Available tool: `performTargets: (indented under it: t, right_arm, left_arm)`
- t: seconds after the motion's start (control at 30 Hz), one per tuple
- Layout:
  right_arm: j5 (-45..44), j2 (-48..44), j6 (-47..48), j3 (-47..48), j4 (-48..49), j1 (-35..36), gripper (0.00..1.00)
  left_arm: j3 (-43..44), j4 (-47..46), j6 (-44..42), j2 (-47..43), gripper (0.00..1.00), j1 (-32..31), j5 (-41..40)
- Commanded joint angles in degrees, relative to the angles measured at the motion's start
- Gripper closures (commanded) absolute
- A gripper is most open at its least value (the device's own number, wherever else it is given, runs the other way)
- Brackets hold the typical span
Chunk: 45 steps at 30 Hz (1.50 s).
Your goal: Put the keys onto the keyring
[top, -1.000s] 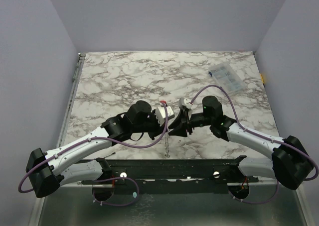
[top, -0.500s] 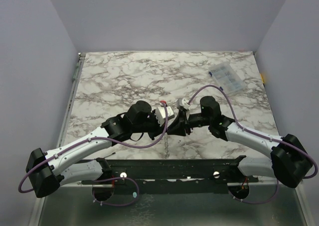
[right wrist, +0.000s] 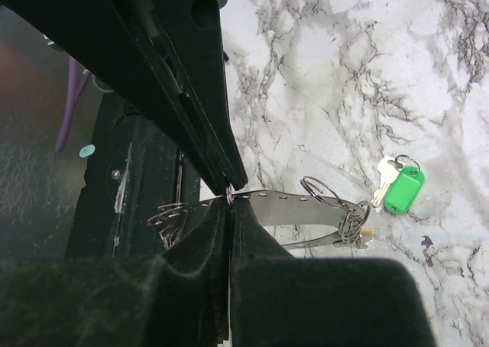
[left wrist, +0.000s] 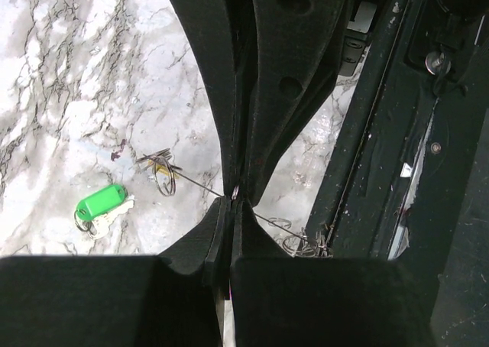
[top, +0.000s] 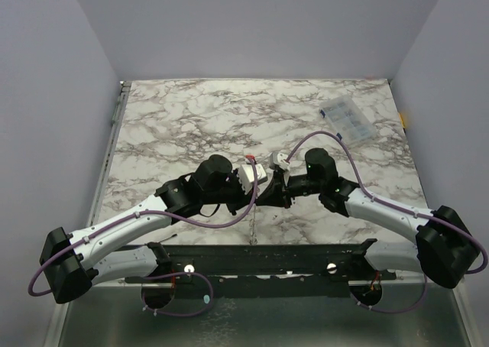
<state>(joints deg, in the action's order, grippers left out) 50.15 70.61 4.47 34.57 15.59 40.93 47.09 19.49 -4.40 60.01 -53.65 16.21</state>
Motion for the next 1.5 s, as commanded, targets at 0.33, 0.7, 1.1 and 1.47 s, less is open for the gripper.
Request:
performTargets:
  t: [0.33, 0.7, 1.1, 1.47]
  right_arm:
    - [-4.8, -8.3, 0.0, -2.8, 6.3, 1.0, 0.99]
    - [-6.4, -13.1, -2.2, -5.0, 10.6, 1.1, 0.99]
    - [-1.5, -18.8, -11.4, -8.6, 22.2, 1.3, 0.99]
    - [2.5, -18.0, -14.8, -8.6, 25.8, 2.0, 0.99]
  left_arm:
    - [-0.9, -3.1, -0.6, -4.6, 0.39, -0.3, -2.7]
    - [-6.0, -10.9, -0.7, -17.7, 0.27, 0.1, -14.2]
    - [-22.8, -36.7, 1.1, -34.0, 0.28, 1.7, 7.0]
    - [-20.6, -37.4, 2.5, -23.7, 0.57, 2.4, 17.6]
